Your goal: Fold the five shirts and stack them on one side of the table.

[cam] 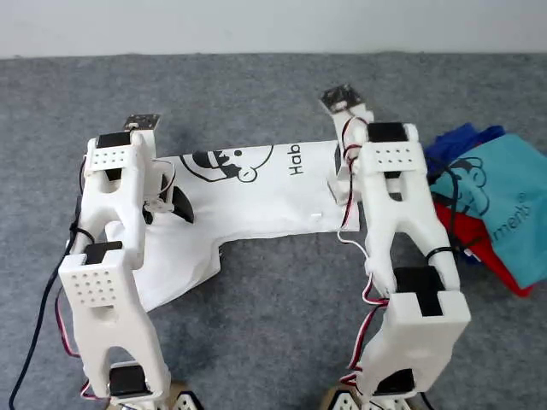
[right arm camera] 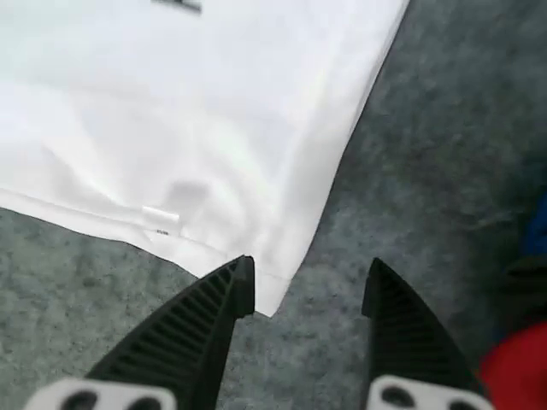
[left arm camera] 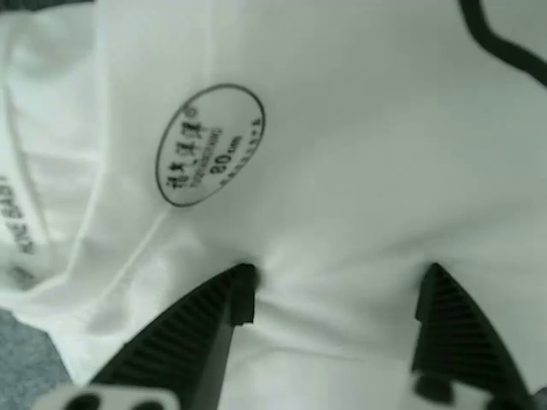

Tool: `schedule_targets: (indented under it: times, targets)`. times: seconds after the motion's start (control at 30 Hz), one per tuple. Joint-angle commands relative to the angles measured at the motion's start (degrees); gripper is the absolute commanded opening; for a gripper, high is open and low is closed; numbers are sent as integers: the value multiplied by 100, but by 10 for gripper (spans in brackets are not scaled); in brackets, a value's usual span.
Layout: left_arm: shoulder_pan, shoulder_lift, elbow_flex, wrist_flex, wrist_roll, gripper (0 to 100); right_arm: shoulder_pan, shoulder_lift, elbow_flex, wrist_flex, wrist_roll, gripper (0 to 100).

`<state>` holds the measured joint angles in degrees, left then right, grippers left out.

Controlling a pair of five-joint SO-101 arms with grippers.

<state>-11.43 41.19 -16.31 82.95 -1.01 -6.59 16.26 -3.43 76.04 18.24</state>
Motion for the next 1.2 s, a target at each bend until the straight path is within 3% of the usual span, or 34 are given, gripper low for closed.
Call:
schedule_targets:
  times: [0.0,0.13,0.33,0.4,0.5,0.63,0.9,1.03,1.17]
  targets:
    - [53,18,-4,-79,-62,306,-40,-251,325,-268,-62,208]
    - [35,9,-189,0,-62,306,-4,-716,193,75,-35,208]
    - [26,-114,-2246,1662,-70,307,4,-1886,-132,1042,-35,208]
    - [26,-237,-2721,1776,-62,307,4,-2158,-114,1279,9,208]
    - [26,-624,-2668,1776,-62,308,4,-2404,-105,1763,668,208]
    - [62,-1336,-1657,1776,-88,308,4,-2598,0,2316,1521,208]
    - [18,-4167,2114,1741,-1108,305,611,-3064,993,2088,62,211]
    - [-9,-5222,3899,1064,-1521,305,514,-3046,1389,2114,202,211]
    - [-114,-5662,4690,888,-1653,305,435,-3090,1503,2123,229,211]
